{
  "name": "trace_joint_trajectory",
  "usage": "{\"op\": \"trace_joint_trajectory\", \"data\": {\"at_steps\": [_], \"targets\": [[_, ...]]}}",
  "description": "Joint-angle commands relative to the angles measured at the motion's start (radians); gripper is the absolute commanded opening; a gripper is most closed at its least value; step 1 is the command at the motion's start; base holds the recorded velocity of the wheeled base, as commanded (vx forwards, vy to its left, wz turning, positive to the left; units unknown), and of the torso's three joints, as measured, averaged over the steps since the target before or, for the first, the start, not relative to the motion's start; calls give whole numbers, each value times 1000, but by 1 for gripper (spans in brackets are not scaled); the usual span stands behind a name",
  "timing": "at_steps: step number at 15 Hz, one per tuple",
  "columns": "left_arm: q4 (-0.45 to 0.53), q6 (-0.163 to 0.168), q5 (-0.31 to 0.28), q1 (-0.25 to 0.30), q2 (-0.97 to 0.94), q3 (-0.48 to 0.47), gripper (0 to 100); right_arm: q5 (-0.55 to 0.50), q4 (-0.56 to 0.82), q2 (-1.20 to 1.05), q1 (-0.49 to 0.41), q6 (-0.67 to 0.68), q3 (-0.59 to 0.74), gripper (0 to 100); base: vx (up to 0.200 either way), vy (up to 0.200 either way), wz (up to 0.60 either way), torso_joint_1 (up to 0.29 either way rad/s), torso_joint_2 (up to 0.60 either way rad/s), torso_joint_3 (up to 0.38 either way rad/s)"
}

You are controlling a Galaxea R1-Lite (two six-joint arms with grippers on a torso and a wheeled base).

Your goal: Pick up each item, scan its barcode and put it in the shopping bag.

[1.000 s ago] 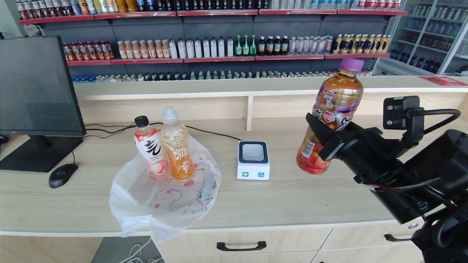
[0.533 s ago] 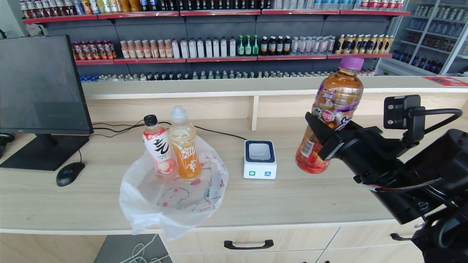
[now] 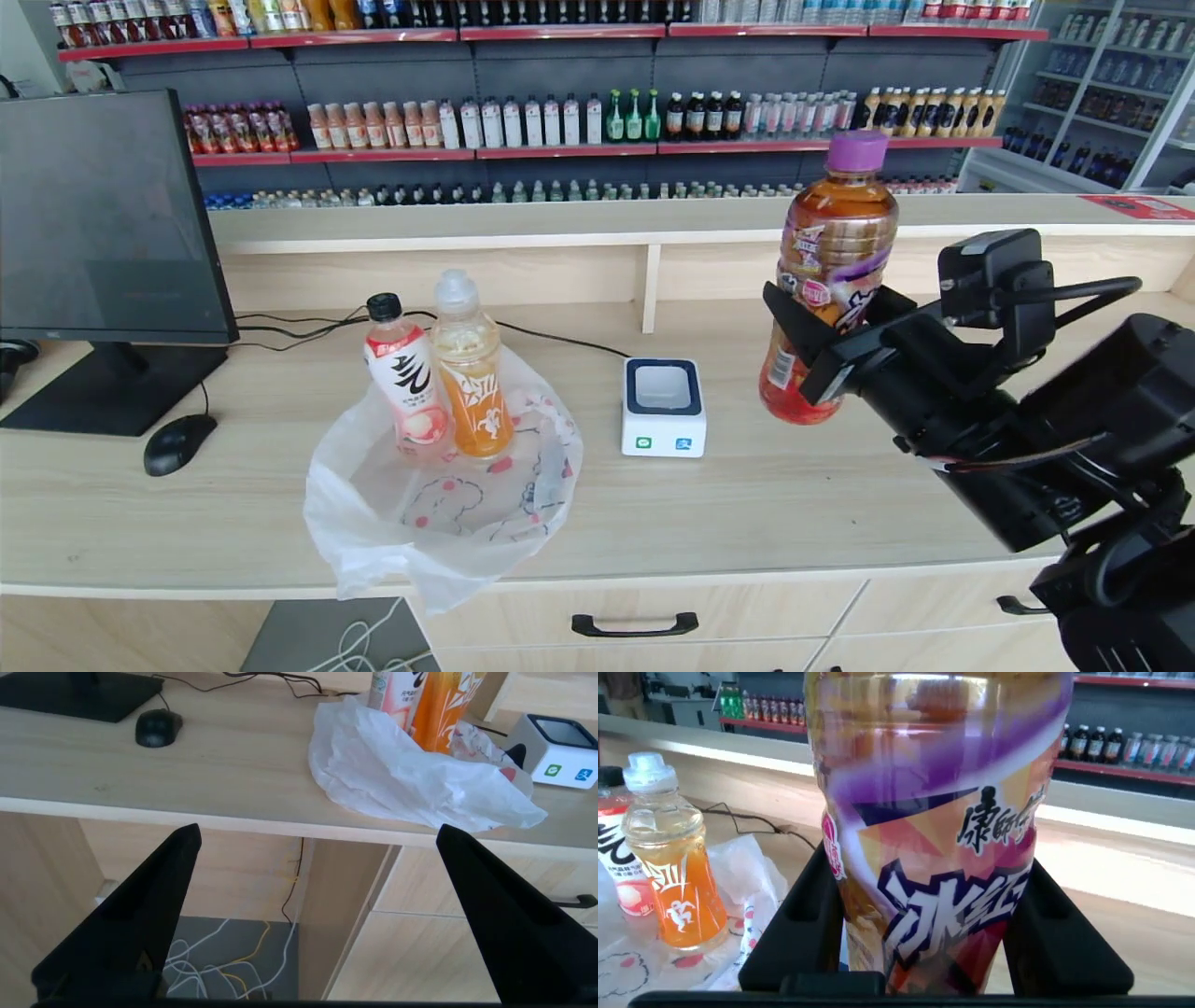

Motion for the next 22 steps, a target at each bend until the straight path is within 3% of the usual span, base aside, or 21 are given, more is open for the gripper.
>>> {"op": "trace_joint_trajectory", "data": {"at_steps": [1, 7, 13, 16, 22], "targets": [[-1, -1, 0, 0, 2, 0, 100, 16, -1, 59, 0, -45, -62, 0, 0, 0, 0, 0, 0, 0], [-1, -1, 0, 0, 2, 0, 100, 232, -1, 140, 0, -238, -157, 0, 0, 0, 0, 0, 0, 0], [-1, -1, 0, 0, 2, 0, 100, 383, -1, 237, -14, -322, -221, 0, 0, 0, 0, 0, 0, 0], [-1, -1, 0, 0, 2, 0, 100, 530, -1, 306, -59, -405, -309, 0, 0, 0, 0, 0, 0, 0], [-5, 1, 0, 0, 2, 0, 100, 654, -1, 372, -85, -473, -352, 0, 0, 0, 0, 0, 0, 0]]}}
